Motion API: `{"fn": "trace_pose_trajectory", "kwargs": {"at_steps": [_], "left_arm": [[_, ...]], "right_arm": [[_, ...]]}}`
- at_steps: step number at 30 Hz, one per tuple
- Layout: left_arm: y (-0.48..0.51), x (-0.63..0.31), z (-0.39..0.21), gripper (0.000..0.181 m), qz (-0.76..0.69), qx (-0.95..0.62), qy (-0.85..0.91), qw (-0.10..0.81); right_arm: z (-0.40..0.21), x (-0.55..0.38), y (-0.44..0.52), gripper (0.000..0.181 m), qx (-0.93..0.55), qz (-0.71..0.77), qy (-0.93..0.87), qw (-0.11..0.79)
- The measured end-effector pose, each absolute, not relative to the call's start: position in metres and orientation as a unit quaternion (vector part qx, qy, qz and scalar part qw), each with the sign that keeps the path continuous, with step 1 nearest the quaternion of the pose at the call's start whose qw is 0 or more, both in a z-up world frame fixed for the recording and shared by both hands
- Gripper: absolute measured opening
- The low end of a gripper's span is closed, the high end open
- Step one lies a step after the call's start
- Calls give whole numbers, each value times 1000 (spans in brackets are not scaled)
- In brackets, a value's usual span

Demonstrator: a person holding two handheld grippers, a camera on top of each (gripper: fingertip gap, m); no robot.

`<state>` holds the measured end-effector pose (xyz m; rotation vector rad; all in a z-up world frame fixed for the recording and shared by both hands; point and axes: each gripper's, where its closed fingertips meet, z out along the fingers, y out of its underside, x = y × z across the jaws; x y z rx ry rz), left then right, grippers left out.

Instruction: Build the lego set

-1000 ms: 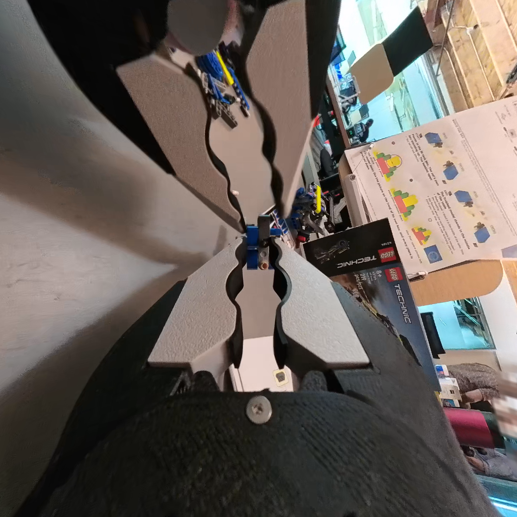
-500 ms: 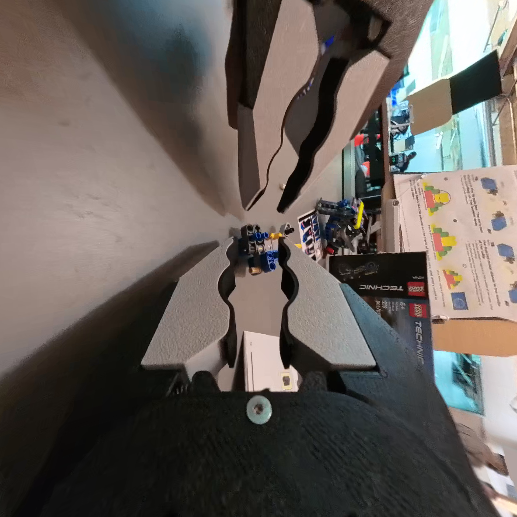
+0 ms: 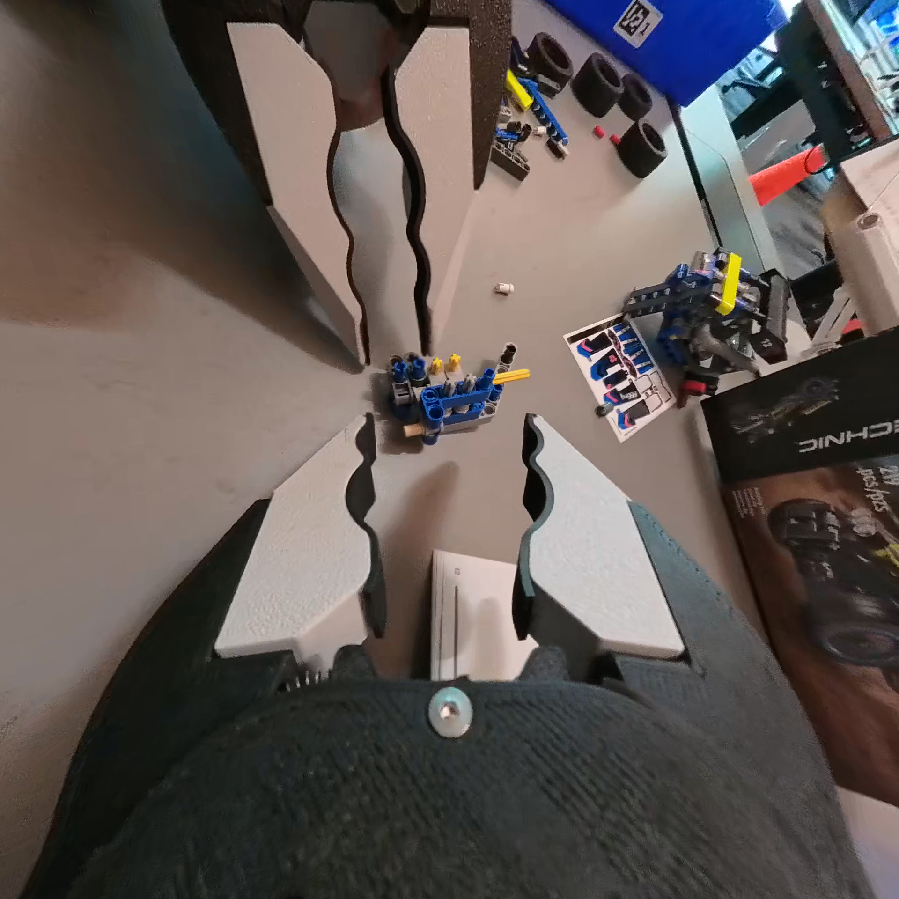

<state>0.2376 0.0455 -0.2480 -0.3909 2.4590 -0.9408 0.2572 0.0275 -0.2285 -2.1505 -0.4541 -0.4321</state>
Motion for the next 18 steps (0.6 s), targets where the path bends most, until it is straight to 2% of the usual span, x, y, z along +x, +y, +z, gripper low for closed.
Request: {"fn": "trace_pose_trajectory", "kwargs": {"at_steps": [4, 5, 8, 10, 17, 18], "left_arm": [[48, 241, -252, 17, -330, -156, 900, 236], [48, 242, -252, 16, -330, -160, 900, 236], [44, 240, -253, 12, -337, -160, 900, 227], [42, 239, -252, 10, -338, -149, 899, 236], [41, 232, -253, 10, -342, -111, 900, 248], [42, 231, -253, 10, -342, -103, 900, 249]], "right_arm": [[-237, 260, 34, 58, -874, -162, -196, 414], [-241, 258, 33, 54, -880, -153, -195, 406], [-242, 255, 31, 26, -878, -163, -192, 407], [-240, 251, 29, 18, -878, -180, -179, 407], [-244, 232, 26, 32, -885, -198, -64, 416], [-243, 232, 26, 28, -880, -212, -49, 421]]}}
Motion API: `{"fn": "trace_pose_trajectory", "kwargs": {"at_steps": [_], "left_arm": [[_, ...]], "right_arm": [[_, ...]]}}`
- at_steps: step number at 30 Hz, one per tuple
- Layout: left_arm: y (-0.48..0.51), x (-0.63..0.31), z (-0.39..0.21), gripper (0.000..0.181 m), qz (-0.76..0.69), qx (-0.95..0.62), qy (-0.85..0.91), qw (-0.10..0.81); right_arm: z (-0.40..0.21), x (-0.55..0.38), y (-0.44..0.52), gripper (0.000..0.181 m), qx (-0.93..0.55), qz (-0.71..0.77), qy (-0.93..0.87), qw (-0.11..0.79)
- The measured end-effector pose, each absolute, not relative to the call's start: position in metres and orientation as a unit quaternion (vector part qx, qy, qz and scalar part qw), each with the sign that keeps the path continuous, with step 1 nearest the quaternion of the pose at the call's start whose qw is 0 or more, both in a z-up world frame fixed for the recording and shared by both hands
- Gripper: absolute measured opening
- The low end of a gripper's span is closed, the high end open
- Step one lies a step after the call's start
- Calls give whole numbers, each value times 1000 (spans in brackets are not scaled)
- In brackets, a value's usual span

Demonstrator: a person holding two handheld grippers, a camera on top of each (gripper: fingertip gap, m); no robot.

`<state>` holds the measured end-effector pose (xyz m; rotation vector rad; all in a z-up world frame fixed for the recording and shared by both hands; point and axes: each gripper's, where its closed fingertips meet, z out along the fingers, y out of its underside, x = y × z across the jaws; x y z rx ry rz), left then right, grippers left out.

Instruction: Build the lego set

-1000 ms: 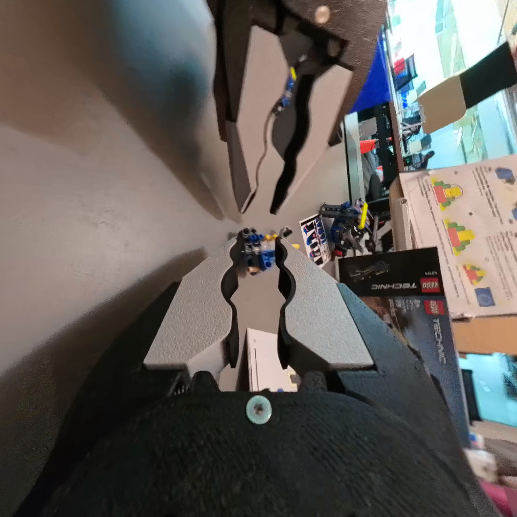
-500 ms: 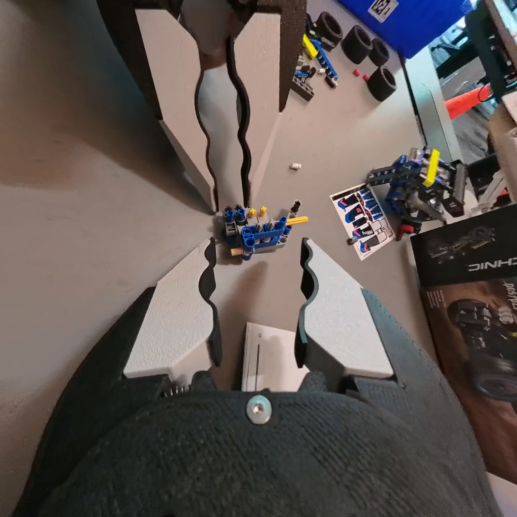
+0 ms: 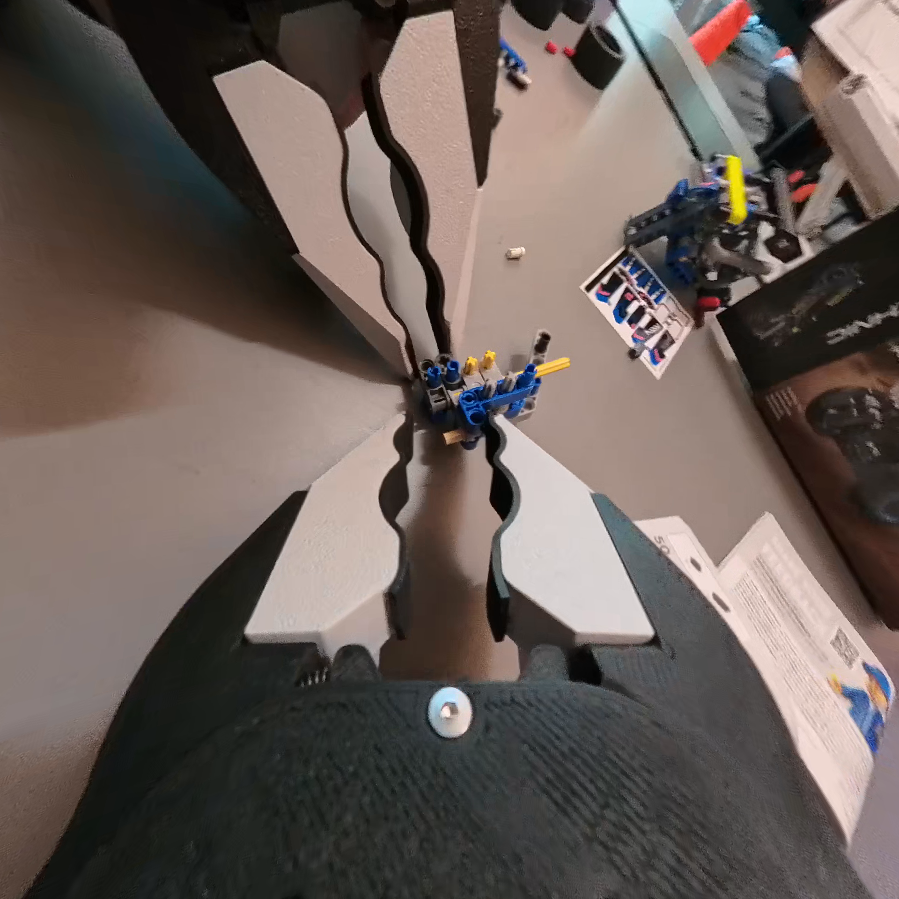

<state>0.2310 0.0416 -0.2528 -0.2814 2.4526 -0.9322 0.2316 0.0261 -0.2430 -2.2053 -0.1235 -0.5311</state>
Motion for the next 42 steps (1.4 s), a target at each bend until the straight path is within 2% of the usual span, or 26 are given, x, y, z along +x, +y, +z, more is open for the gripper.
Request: {"fn": "trace_pose_trajectory", "kwargs": {"at_steps": [2, 6, 9, 26, 42], "left_arm": [[42, 228, -253, 10, -348, -90, 901, 245], [45, 220, -254, 5, -371, -83, 901, 207], [47, 220, -254, 6, -378, -91, 902, 187], [46, 216, -256, 0, -393, -99, 907, 113], [46, 218, -256, 0, -388, -93, 906, 138]], "right_arm": [[-241, 229, 24, 22, -873, -247, -45, 419], [-234, 238, 19, 25, -845, -339, -51, 410], [-237, 243, 19, 16, -834, -383, -76, 389], [-236, 233, 27, 14, -831, -362, -110, 408], [-236, 230, 27, 14, -825, -368, -128, 410]]}}
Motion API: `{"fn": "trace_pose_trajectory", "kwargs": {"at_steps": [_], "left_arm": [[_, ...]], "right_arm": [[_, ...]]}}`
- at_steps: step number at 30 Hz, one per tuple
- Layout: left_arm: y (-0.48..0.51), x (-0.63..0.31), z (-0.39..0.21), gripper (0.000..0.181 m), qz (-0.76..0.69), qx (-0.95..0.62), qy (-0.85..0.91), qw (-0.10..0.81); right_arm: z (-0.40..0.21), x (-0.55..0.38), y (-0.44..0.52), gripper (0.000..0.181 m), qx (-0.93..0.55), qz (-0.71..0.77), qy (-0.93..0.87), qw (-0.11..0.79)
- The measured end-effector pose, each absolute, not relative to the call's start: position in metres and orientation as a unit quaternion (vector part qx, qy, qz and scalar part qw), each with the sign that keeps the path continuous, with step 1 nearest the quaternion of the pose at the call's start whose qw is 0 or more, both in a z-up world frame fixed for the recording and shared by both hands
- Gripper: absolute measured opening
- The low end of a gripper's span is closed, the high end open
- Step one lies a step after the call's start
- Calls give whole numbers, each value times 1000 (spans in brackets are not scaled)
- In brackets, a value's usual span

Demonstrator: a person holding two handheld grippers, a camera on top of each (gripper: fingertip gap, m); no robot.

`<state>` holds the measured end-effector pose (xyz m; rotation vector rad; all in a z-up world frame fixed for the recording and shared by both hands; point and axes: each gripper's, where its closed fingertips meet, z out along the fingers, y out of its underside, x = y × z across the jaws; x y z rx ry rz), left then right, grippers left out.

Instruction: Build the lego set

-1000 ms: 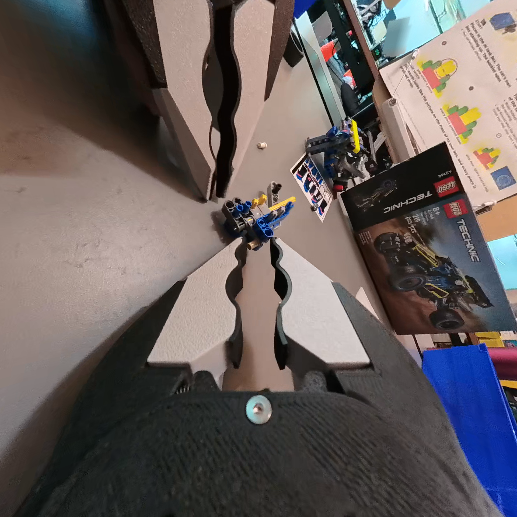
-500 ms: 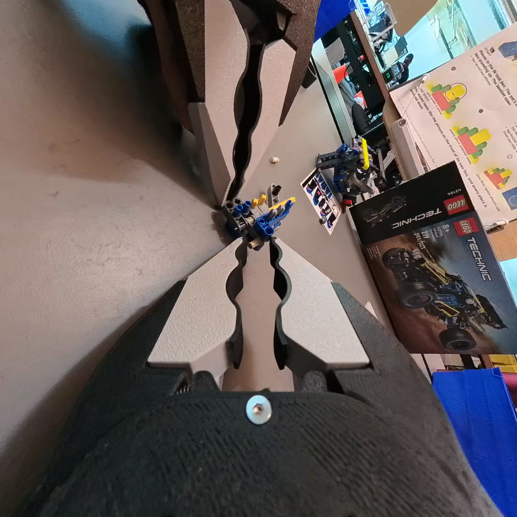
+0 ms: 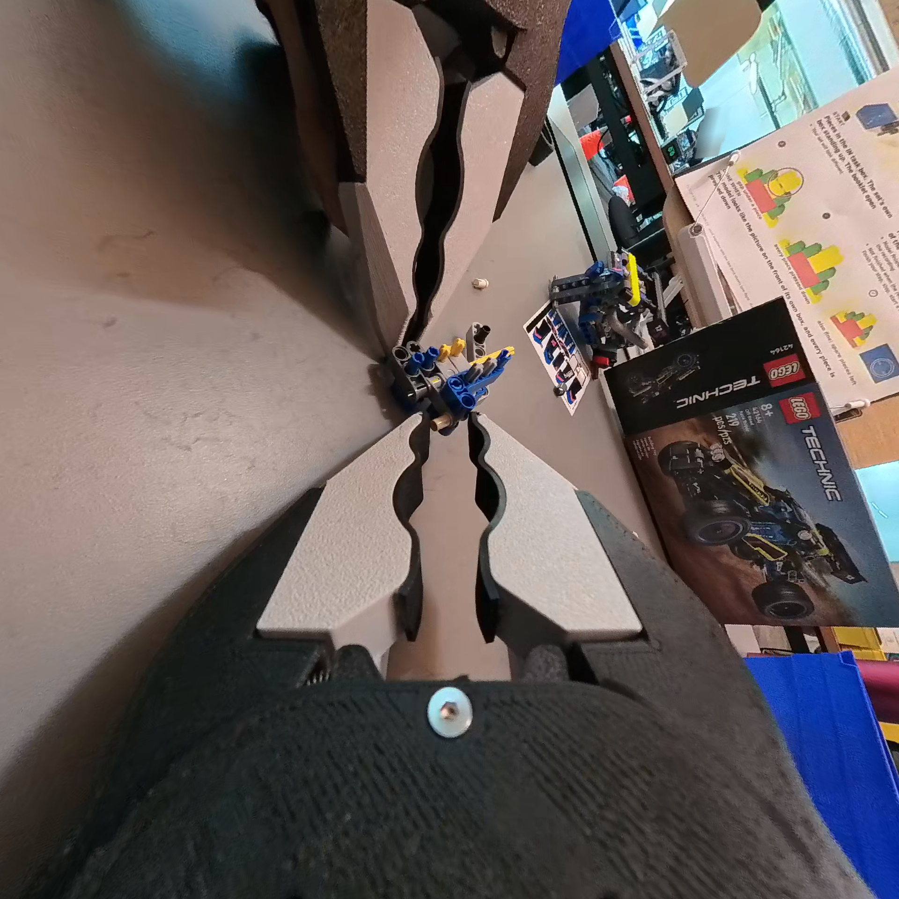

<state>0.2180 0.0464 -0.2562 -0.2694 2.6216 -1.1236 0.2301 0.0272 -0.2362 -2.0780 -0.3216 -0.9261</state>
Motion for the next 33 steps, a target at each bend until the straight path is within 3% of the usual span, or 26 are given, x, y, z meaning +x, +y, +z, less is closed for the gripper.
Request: {"fn": "trace_pose_trajectory", "kwargs": {"at_steps": [33], "left_arm": [[46, 218, -255, 0, -379, -70, 904, 185]], "right_arm": [[-237, 232, 25, 13, -820, -382, -137, 403]]}}
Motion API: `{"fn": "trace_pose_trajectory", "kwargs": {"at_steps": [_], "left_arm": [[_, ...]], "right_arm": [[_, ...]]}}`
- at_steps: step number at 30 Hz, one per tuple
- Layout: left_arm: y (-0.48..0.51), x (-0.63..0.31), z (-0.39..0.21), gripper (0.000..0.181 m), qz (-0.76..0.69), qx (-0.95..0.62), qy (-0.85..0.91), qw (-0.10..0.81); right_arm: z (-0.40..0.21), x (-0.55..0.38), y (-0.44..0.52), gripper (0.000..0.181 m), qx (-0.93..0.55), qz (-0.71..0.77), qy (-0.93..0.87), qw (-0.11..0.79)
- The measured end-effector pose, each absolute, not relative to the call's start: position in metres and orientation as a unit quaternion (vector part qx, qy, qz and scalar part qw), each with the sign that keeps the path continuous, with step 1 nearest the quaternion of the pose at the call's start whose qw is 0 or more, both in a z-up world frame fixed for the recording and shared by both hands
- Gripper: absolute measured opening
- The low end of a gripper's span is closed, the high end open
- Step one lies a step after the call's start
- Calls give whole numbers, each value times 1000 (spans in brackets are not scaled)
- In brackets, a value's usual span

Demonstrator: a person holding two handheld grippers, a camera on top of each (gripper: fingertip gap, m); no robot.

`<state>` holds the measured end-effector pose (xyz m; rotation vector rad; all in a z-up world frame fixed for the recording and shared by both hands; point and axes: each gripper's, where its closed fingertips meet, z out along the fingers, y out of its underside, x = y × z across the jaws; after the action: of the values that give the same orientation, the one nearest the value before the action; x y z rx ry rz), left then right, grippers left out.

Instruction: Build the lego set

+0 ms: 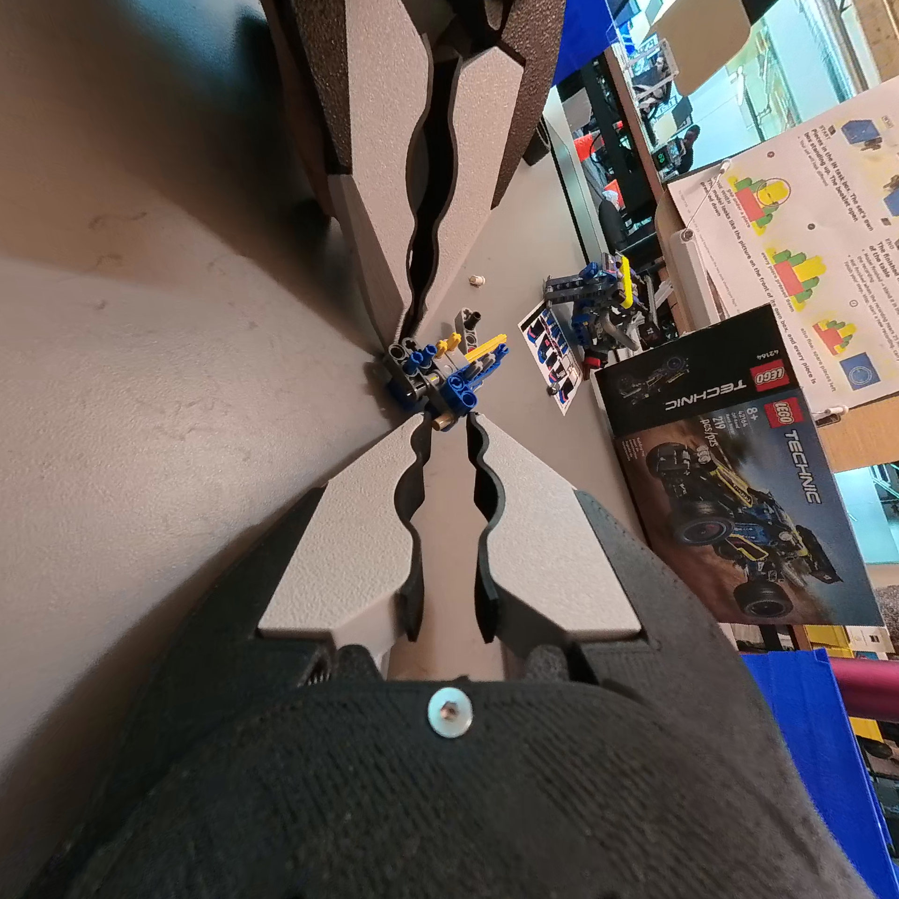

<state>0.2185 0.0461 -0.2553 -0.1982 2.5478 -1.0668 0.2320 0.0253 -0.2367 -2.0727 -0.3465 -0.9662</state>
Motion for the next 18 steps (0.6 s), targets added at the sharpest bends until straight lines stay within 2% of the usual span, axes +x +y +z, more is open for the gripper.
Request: {"fn": "trace_pose_trajectory", "kwargs": {"at_steps": [9, 13, 14, 16, 18], "left_arm": [[47, 216, -255, 0, -378, -70, 905, 183], [43, 199, -255, 3, -394, -79, 908, 119], [43, 198, -254, 10, -396, -78, 908, 116], [42, 200, -254, 13, -396, -79, 907, 119], [43, 203, -254, 14, -395, -90, 906, 124]], "right_arm": [[-237, 233, 23, 13, -820, -384, -137, 402], [-227, 227, 20, 20, -812, -361, -145, 436], [-227, 224, 18, 24, -816, -347, -161, 433], [-236, 229, 10, 38, -844, -310, -153, 410], [-238, 231, 11, 38, -855, -264, -133, 426]]}}
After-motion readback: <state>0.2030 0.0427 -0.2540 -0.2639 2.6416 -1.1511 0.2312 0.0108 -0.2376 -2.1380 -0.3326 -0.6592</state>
